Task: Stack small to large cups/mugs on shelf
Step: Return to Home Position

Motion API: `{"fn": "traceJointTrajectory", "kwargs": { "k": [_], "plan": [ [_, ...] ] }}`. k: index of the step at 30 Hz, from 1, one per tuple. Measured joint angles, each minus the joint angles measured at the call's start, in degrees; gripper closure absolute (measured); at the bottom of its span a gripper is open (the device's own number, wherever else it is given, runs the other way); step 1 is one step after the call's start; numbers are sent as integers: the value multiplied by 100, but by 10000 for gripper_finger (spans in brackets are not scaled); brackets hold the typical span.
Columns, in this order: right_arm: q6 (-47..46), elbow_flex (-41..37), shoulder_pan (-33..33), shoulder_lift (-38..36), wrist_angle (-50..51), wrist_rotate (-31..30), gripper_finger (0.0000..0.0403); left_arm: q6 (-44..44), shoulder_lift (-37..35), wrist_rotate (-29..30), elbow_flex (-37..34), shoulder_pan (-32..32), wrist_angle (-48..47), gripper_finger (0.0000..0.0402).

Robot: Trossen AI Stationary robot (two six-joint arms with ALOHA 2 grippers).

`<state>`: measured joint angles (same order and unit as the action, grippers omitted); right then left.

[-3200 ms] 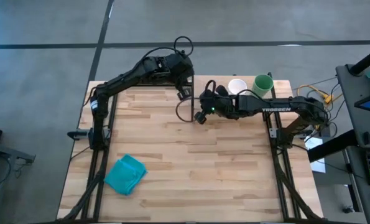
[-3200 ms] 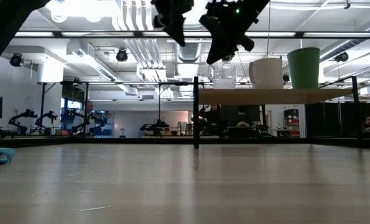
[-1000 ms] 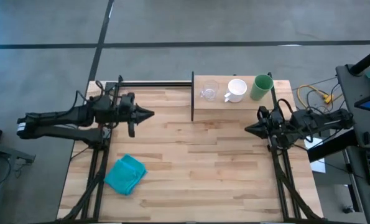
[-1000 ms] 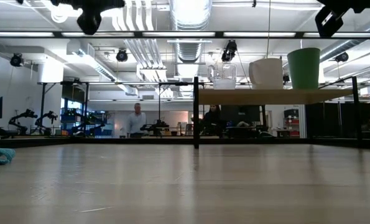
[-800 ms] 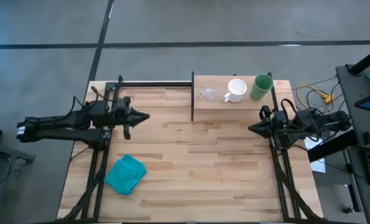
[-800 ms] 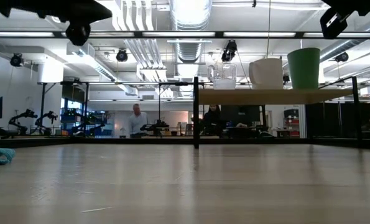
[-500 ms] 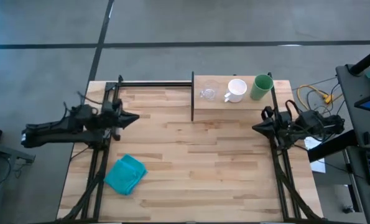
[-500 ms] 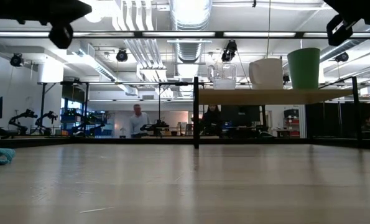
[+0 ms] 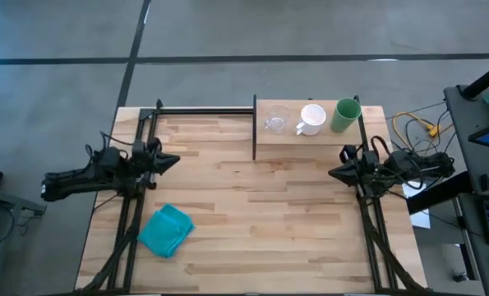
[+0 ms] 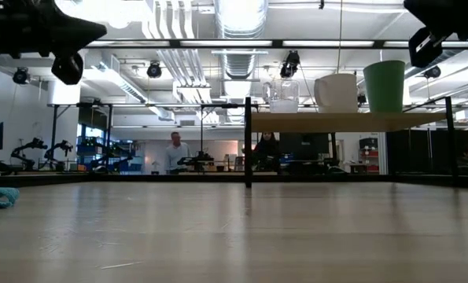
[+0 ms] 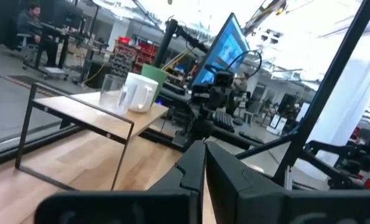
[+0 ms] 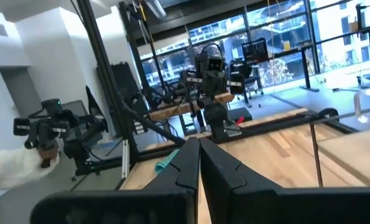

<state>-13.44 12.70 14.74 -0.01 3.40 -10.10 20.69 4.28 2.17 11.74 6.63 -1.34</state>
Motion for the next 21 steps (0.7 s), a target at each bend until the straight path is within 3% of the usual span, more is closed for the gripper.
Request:
{"fn": "traceJointTrajectory", "kwargs": {
  "k": [4, 16, 21],
  "plan": [
    [-101, -223, -1, -1, -252, 1, 394, 43, -296, 2, -303, -1, 168, 402],
    [-640, -1158, 0, -1, -1462, -21, 394, 567, -294, 9, -888, 0, 482, 402],
    [-808, -1227, 0, 9, -1387, -83, 394, 601, -269, 8, -1030, 0, 407, 402]
  ]
}}
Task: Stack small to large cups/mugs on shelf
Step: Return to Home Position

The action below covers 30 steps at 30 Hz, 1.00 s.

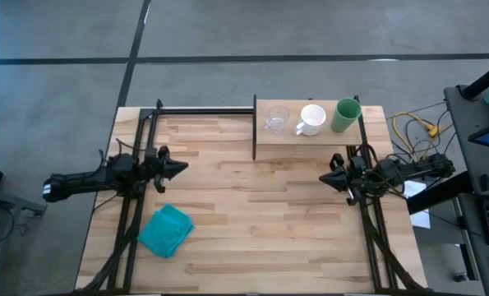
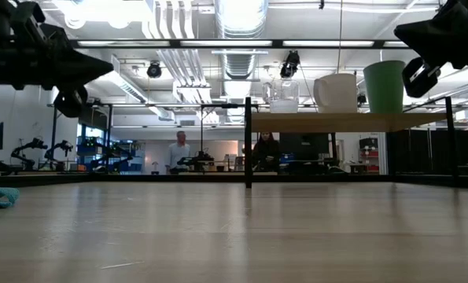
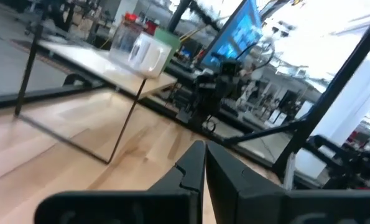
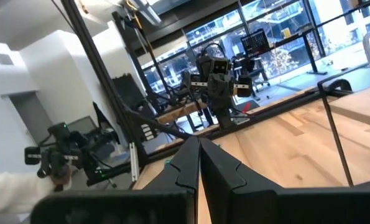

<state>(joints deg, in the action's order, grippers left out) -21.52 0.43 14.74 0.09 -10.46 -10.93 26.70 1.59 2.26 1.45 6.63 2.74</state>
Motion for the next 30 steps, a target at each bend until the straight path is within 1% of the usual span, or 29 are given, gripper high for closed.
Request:
{"fn": "traceJointTrajectory", "kwargs": {
  "k": [10, 30],
  "plan": [
    [-103, 6, -2, 3, 50, -6, 394, 0, 21, 55, -95, 2, -129, 402],
    [-103, 9, 0, 6, 125, -6, 394, -28, 481, 104, -102, 2, -88, 402]
  ]
}}
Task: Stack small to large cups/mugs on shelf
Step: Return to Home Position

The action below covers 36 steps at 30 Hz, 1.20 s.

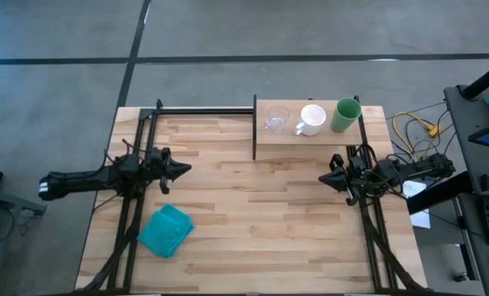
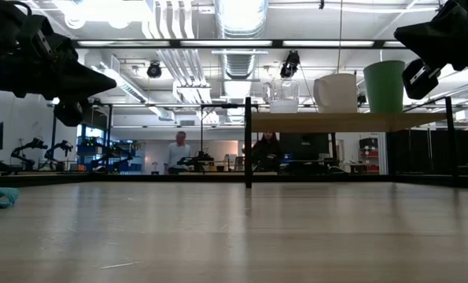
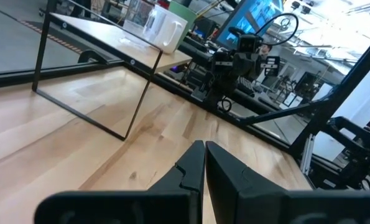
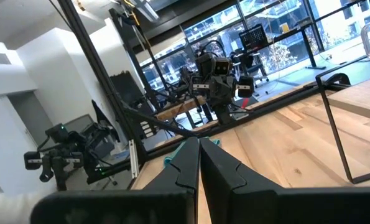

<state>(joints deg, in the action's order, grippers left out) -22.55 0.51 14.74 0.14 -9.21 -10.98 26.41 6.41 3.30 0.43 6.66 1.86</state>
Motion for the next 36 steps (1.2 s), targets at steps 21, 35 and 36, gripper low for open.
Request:
{"fn": "traceJointTrajectory", "kwargs": {
  "k": [21, 35, 36],
  "plan": [
    [2, 2, 0, 0, 0, 0, 394, -4, 307, -25, -2, 0, 63, 402],
    [2, 2, -1, 0, 0, -2, 394, -4, 335, -27, -4, 1, 66, 402],
    [2, 2, -1, 0, -1, -1, 394, -4, 333, -27, -4, 2, 67, 402]
  ]
}}
